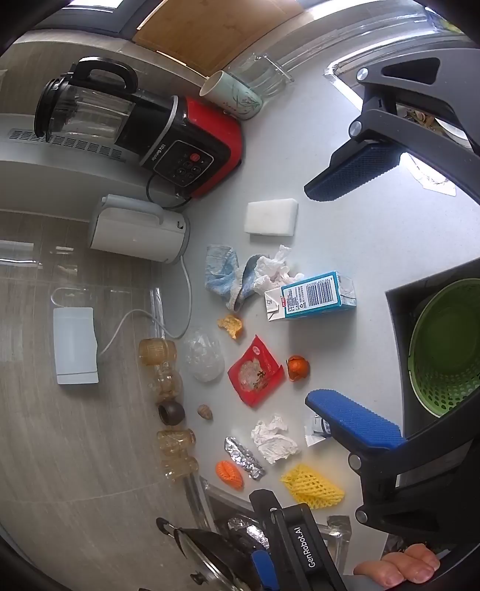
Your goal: Collect trash
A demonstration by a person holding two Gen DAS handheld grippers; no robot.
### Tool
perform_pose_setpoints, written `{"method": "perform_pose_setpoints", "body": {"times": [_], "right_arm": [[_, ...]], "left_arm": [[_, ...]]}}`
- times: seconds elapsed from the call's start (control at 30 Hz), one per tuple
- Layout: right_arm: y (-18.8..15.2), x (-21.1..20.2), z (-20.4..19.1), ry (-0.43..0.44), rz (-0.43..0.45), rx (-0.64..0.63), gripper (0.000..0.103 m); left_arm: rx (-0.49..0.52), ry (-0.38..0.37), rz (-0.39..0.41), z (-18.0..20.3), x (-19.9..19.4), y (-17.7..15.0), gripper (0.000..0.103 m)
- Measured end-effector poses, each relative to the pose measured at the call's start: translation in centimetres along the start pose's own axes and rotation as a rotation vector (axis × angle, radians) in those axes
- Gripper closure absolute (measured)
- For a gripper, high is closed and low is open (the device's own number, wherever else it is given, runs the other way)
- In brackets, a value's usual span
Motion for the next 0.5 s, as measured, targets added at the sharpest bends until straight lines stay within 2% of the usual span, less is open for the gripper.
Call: {"method": "perform_pose_setpoints", "body": {"times": [0.5], "right_arm": [[0.03, -0.02, 0.23, 0.004, -0.003, 0.005, 0.002]], "left_arm": [[0.013, 0.003, 0.001, 0.29, 0.01, 0.00, 0.007]]}}
Point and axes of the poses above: each gripper's, at about its wrist camera, not at the fingertips, and x roughly the way its jaws point, z to its right, y to its top, the point moved 4 cm from there along x, roughly the way its jaws point, and after that the axes turned 1 degree about -y, right-handed, at the moved point
